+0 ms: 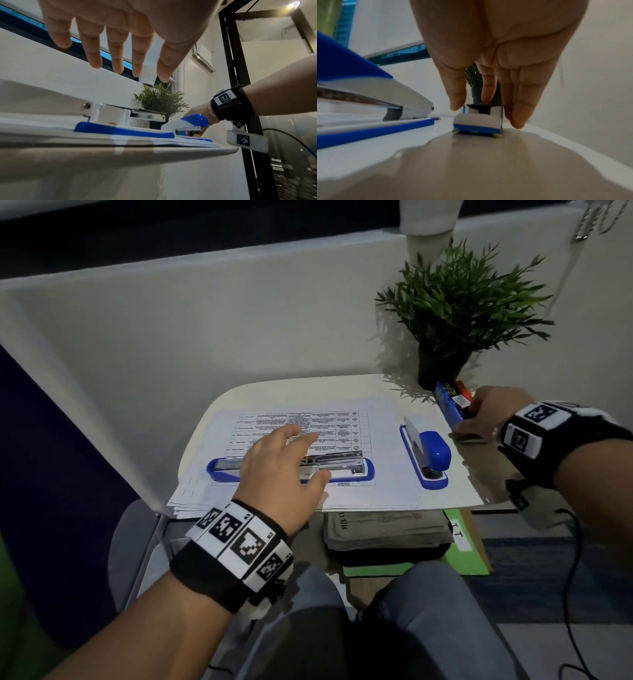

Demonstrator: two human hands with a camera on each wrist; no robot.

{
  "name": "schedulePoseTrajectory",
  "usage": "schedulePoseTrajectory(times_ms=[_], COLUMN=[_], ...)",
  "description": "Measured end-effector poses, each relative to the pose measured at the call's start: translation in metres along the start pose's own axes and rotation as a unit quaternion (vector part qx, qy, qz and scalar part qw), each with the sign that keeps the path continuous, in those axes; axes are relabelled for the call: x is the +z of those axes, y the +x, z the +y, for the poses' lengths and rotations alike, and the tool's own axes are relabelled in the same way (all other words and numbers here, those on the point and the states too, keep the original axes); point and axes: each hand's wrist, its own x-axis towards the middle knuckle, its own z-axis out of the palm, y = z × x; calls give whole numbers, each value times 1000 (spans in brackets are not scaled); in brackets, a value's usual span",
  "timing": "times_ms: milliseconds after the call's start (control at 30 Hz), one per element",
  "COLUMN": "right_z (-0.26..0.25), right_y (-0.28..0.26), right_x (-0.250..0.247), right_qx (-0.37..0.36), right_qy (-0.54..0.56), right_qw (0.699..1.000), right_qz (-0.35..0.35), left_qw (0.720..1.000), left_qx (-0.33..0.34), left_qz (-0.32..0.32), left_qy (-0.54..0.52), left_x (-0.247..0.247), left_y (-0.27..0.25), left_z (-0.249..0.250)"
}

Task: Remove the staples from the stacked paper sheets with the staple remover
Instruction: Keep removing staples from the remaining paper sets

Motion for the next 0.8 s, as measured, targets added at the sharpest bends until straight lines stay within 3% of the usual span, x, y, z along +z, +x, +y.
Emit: schedulePoseTrajectory(times_ms=[133, 467, 800], right_z=[3, -4, -9], right_y=[-2, -1, -10], right_x=[-4, 4, 7], right_qx=[-2, 6, 1], right_qy=[-7, -86, -130], right_qw=[1000, 994, 991], right_qz=[13, -64, -33], left_qw=[1000, 996, 993], left_qx=[0, -30, -51], left_qz=[9, -53, -90], left_qy=[-7, 66, 65], left_x=[-4, 3, 1], left_y=[-1, 11, 13], left_z=[-4, -21, -29])
